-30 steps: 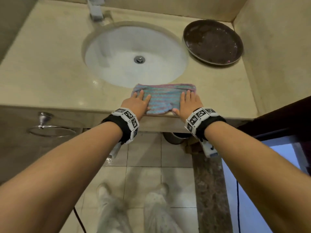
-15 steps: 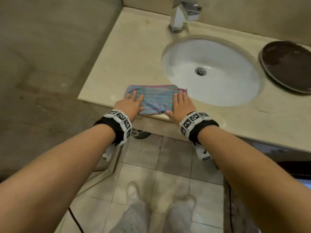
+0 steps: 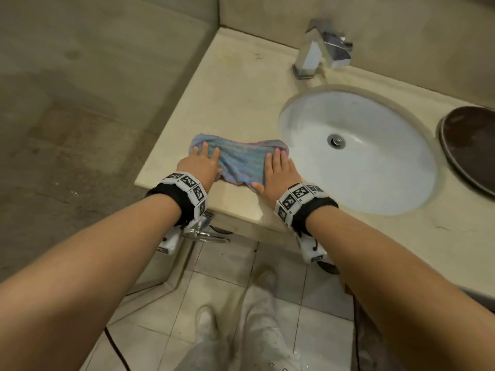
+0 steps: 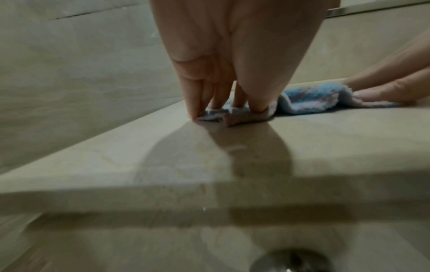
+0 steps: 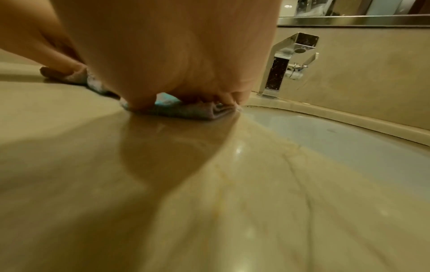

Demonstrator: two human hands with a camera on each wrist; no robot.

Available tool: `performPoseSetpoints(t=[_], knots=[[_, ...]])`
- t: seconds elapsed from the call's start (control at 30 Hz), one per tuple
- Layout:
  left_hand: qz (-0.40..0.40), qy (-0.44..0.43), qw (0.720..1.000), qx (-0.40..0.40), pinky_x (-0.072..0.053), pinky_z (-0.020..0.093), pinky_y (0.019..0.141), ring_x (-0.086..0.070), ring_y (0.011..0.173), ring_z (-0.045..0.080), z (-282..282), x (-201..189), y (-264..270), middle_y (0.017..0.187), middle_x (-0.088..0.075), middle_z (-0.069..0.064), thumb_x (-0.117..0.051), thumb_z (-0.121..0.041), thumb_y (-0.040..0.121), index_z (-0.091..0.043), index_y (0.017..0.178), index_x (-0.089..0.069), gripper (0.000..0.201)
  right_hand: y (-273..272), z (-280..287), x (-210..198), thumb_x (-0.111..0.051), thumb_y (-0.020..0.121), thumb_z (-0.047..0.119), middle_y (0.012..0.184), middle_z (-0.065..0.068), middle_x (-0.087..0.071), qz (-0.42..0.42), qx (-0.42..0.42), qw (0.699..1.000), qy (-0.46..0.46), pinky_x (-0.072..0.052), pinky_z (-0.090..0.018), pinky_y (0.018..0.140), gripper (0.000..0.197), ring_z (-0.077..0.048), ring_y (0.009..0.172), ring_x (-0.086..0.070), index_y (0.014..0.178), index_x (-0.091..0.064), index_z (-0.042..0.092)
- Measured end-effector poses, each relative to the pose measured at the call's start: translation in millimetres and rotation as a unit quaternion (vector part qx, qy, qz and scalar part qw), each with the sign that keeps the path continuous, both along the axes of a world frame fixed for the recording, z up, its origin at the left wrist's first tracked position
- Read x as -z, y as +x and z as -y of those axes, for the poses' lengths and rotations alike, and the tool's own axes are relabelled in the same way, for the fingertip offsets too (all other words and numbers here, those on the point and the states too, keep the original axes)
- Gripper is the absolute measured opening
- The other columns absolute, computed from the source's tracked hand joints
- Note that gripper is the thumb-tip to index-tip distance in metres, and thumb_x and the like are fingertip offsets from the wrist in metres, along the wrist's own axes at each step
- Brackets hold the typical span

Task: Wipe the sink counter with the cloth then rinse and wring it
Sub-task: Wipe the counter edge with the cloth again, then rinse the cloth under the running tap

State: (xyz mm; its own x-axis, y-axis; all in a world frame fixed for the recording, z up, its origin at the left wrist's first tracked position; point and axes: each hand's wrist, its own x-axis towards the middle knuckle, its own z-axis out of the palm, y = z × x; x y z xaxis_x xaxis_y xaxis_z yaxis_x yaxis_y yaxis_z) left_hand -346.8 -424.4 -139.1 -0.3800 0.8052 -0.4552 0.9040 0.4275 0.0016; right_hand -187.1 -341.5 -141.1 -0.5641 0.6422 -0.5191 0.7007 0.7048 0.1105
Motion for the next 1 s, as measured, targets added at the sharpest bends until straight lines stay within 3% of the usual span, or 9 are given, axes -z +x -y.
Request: performPoseSetpoints(t=[0.37, 0.6, 0.67, 0.77, 0.87, 1.0], knots=[[-0.016, -0.030, 0.996, -0.082, -0.032, 0.045, 0.109, -0.016, 0.145, 0.034, -68.8, -8.6, -16.9, 0.158, -0.005, 0.018, -0.031, -0.032, 0.100, -0.010, 0.150, -0.007, 0.060, -32.2, -91.8, 2.8, -0.022, 0.095, 0.058, 0.157, -0.019, 0.014, -0.031, -0.089, 0.995, -0.019, -0.002, -0.042, 0.120, 0.084, -0.031, 0.147, 0.008, 0.148, 0.010, 0.001], [-0.029, -0.035, 0.997, -0.057, -0.031, 0.045, 0.111, -0.018, 0.144, 0.037, -114.8, -10.5, -29.0, 0.157, -0.006, 0.022, -0.041, -0.023, 0.096, -0.007, 0.149, -0.012, 0.062, -30.7, -127.9, 6.5, -0.027, 0.095, 0.055, 0.159, -0.012, 0.011, -0.088, -0.105, 0.990, -0.034, -0.001, -0.044, 0.119, 0.079, -0.023, 0.148, 0.008, 0.150, 0.006, 0.009], [-0.034, -0.025, 0.999, -0.034, -0.034, 0.047, 0.108, -0.019, 0.143, 0.036, -132.5, -8.7, -33.5, 0.157, -0.008, 0.020, -0.040, -0.024, 0.096, -0.008, 0.147, -0.016, 0.059, -29.2, -135.8, 6.8, -0.031, 0.095, 0.053, 0.160, -0.011, 0.003, -0.121, -0.116, 0.985, -0.034, -0.006, -0.044, 0.119, 0.076, -0.023, 0.149, 0.000, 0.151, -0.003, 0.010], [-0.026, 0.008, 1.000, 0.000, -0.038, 0.047, 0.102, -0.024, 0.141, 0.035, -163.8, -7.0, -41.4, 0.156, -0.014, 0.017, -0.039, -0.026, 0.097, -0.010, 0.144, -0.027, 0.051, -20.6, -150.3, 6.8, -0.040, 0.095, 0.045, 0.156, -0.008, -0.022, -0.208, -0.123, 0.970, -0.034, -0.020, -0.042, 0.115, 0.063, -0.023, 0.143, -0.024, 0.147, -0.026, 0.012], [-0.016, 0.029, 0.999, 0.043, -0.043, 0.043, 0.095, -0.037, 0.134, 0.032, -194.3, -8.8, -43.4, 0.152, -0.028, 0.014, -0.038, -0.023, 0.097, -0.013, 0.141, -0.037, 0.045, -5.5, -171.1, 1.2, -0.043, 0.097, 0.035, 0.144, -0.011, -0.044, -0.264, -0.068, 0.962, -0.035, -0.034, -0.039, 0.106, 0.046, -0.028, 0.129, -0.046, 0.136, -0.046, 0.010], [0.005, 0.053, 0.995, 0.090, -0.046, 0.039, 0.087, -0.053, 0.120, 0.030, -223.1, -11.6, -30.7, 0.140, -0.047, 0.006, -0.039, -0.025, 0.096, -0.022, 0.133, -0.049, 0.038, 19.5, -210.0, -17.6, -0.037, 0.099, 0.029, 0.134, -0.010, -0.052, -0.266, 0.104, 0.958, 0.009, -0.042, -0.039, 0.098, 0.041, -0.028, 0.120, -0.052, 0.136, -0.044, 0.012]])
